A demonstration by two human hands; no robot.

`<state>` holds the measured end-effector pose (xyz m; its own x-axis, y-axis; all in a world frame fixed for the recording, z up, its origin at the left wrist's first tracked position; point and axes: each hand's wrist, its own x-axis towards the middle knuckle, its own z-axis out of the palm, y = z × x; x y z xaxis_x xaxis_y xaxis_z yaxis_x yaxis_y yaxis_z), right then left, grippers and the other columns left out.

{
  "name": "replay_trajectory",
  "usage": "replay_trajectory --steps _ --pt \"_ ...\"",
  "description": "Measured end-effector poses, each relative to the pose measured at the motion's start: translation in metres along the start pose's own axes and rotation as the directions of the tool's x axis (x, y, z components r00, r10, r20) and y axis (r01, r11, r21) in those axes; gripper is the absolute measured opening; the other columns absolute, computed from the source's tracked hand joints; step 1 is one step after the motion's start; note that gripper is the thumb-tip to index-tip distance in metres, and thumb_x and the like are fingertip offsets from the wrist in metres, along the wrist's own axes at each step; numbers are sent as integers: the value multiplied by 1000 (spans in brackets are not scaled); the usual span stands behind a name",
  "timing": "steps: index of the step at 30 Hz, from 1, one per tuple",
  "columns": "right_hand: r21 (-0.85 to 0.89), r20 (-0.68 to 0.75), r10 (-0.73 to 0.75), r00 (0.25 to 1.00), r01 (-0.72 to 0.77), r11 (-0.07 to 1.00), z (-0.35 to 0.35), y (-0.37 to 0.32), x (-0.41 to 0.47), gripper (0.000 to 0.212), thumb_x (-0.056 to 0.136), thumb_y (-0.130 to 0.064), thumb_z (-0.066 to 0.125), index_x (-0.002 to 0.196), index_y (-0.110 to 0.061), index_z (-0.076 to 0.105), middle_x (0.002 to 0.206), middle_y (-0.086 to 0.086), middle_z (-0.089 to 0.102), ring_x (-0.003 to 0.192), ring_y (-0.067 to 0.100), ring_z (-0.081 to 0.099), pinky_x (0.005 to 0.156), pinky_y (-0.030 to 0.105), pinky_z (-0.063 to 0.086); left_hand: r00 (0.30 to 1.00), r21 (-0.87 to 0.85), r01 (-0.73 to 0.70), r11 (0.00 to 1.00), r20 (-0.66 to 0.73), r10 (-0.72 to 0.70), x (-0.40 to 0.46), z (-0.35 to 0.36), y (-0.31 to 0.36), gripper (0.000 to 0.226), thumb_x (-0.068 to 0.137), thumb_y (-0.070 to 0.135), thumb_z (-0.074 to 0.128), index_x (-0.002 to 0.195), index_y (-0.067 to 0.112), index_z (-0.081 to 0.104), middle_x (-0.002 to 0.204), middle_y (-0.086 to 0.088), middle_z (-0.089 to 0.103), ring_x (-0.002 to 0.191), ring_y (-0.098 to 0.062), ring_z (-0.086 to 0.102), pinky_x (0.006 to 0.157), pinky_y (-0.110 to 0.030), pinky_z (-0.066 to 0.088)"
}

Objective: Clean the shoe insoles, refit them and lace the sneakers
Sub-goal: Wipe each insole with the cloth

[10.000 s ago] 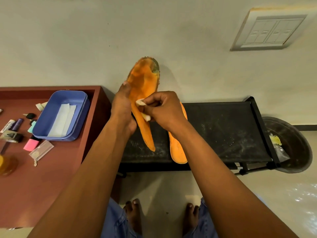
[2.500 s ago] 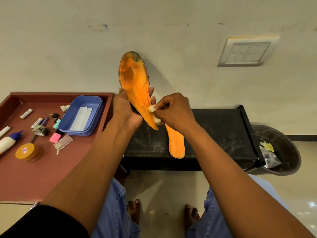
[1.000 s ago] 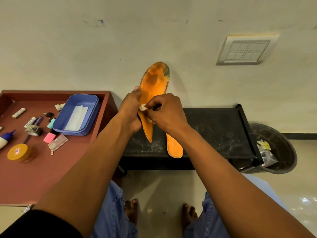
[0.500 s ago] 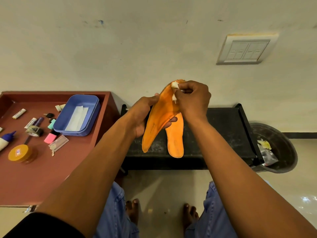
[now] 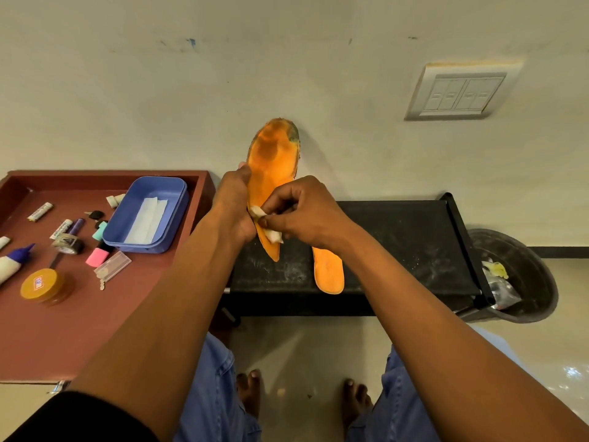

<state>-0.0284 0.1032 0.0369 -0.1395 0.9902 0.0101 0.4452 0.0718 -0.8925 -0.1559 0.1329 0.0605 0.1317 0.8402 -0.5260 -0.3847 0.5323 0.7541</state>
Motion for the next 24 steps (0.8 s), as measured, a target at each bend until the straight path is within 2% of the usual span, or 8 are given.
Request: replay_trajectory --steps 4,8,10,12,14,16,20,24 --pt "-133 -183 -13 983 -12 991 6 1 -1 9 80 -16 80 88 -20 79 87 -5 76 78 11 70 76 38 62 999 -20 0 1000 36 0 -3 4 -4 44 110 42 36 124 10 63 108 -18 75 87 -29 77 64 -41 65" --pt "-263 -411 -37 911 -79 961 3 9 6 7 85 -18 75 90 -21 79 89 -3 76 79 13 70 77 36 61 996 47 36 998 75 -39 -6 11 -14 46 109 46 38 131 13 62 106 -15 78 85 -25 78 70 -37 64" --pt "-273 -515 -32 857 -129 953 -4 16 10 5 87 -21 74 90 -20 78 88 -2 75 79 15 70 76 37 61 994 100 29 995 105 -40 -8 13 -17 41 109 44 39 126 15 63 97 -12 79 77 -23 78 65 -35 64" --pt "-251 -570 -1 822 -173 953 -13 22 12 6 90 -24 74 91 -19 77 89 -2 74 78 14 69 75 34 61 992 144 26 989 117 -43 -9 15 -19 37 108 43 42 129 19 61 103 -12 77 75 -24 78 59 -37 63" --pt "-199 -566 40 824 -184 963 -21 24 13 7 90 -27 75 92 -20 77 91 -4 74 74 10 67 71 25 59 990 149 28 988 134 -48 -8 16 -19 35 108 42 43 131 21 58 103 -12 77 77 -26 78 59 -39 63" --pt "-161 -527 61 848 -170 972 -23 26 14 8 88 -28 78 93 -21 78 93 -5 74 77 9 68 71 22 56 991 120 10 993 133 -26 -6 15 -19 32 109 41 42 127 21 59 89 -9 80 72 -25 78 58 -37 63" --pt "-120 -369 64 927 -116 986 -13 21 14 8 82 -27 83 84 -25 76 87 -8 73 81 9 68 74 31 59 993 27 -49 998 109 46 0 11 -18 38 111 40 37 128 16 60 100 -13 78 78 -25 78 61 -38 63" --pt "-31 -158 71 985 -77 997 -2 11 11 11 79 -27 86 83 -20 79 82 -5 75 78 12 70 74 38 62 991 -80 -80 994 96 88 7 4 -10 42 112 41 30 110 12 61 82 -13 79 72 -25 78 68 -41 64"
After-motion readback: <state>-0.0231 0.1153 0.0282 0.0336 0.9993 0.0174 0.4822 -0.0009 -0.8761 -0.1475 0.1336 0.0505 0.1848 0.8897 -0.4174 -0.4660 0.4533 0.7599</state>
